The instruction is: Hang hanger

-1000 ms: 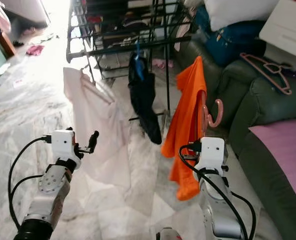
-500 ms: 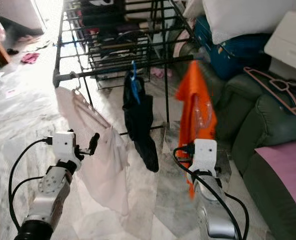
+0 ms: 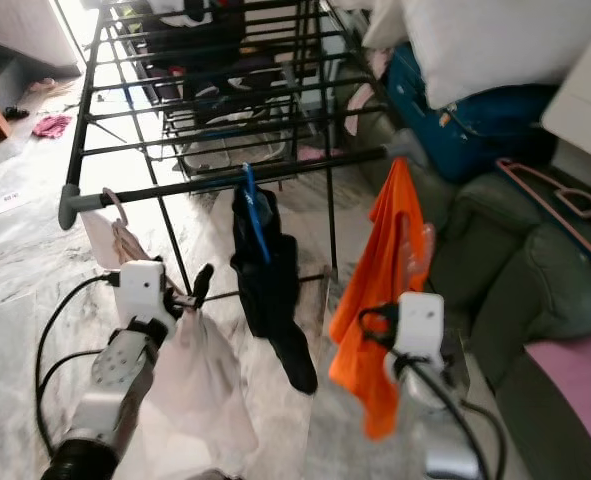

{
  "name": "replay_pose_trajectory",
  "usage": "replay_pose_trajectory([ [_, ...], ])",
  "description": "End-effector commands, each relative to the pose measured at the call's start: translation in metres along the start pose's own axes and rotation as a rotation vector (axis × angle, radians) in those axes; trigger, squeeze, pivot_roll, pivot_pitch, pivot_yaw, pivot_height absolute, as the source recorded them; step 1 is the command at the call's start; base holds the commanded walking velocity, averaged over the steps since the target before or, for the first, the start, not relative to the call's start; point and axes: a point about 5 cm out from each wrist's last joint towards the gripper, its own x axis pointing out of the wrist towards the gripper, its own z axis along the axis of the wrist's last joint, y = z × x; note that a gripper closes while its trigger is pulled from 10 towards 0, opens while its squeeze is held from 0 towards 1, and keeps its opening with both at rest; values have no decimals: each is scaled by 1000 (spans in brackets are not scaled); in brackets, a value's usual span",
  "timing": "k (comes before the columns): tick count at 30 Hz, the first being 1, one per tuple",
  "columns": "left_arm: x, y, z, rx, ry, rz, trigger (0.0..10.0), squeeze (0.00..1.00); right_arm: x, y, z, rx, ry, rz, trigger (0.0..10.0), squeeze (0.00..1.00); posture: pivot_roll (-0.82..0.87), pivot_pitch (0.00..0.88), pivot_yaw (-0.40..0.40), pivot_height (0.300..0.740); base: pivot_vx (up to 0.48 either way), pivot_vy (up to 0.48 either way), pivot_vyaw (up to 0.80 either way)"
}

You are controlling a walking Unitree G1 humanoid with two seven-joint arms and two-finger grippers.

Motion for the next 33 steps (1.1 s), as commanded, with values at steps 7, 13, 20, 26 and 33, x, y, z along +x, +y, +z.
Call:
replay_pose_trajectory([
  [7,0,-2,-4,0,35,13,10000,0,4,-4,-11,-14,81,35,10000,0,-126,169,50,740,231,0,0],
  [13,-2,-3,-4,-3,30,13,10000,0,9,-2,6,-59,40,86,10000,0,-121,173,49,740,0,0,0],
  [20,-12,4,-10,27,42,8,10000,0,6,11,24,-173,-27,204,10000,0,-119,186,48,740,0,0,0],
  [26,-14,5,-12,32,50,3,10000,0,6,13,24,-188,-36,204,10000,0,-114,182,49,740,0,0,533],
  [33,-13,6,-9,45,43,-11,10000,0,8,11,31,-142,-61,164,10000,0,-109,181,59,740,0,0,123],
])
